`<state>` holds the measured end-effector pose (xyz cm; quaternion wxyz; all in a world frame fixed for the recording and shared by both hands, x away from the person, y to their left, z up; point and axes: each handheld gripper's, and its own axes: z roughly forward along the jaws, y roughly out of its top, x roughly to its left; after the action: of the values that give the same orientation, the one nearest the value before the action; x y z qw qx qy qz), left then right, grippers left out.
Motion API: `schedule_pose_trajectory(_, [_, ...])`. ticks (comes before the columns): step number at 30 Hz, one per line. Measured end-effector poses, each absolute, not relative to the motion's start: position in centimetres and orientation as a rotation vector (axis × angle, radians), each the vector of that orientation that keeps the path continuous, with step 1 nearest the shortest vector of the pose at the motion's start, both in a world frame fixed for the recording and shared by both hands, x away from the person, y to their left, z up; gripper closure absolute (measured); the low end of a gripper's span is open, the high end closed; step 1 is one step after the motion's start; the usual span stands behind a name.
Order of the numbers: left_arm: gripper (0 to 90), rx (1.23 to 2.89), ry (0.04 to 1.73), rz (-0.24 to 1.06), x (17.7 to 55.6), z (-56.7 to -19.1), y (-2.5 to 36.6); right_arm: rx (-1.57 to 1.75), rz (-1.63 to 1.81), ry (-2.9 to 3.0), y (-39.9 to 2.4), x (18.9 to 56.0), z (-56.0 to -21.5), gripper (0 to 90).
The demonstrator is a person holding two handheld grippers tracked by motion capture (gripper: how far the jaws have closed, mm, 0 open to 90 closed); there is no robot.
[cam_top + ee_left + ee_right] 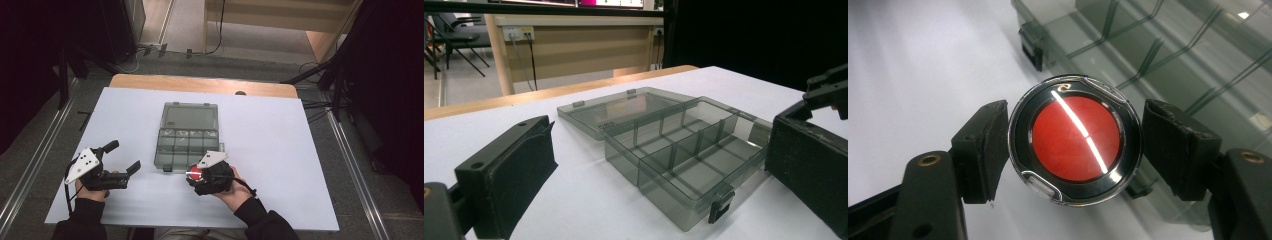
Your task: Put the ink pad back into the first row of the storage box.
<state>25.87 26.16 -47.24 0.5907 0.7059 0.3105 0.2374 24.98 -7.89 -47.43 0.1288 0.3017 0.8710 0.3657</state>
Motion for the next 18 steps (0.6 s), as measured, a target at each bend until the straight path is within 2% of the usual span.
schedule_pose_trajectory(18, [0.0,1.641,0.722,0.547,25.9,-47.3,26.1,0.896,1.057,2.483,-7.9,28.2,-44.8,30.5])
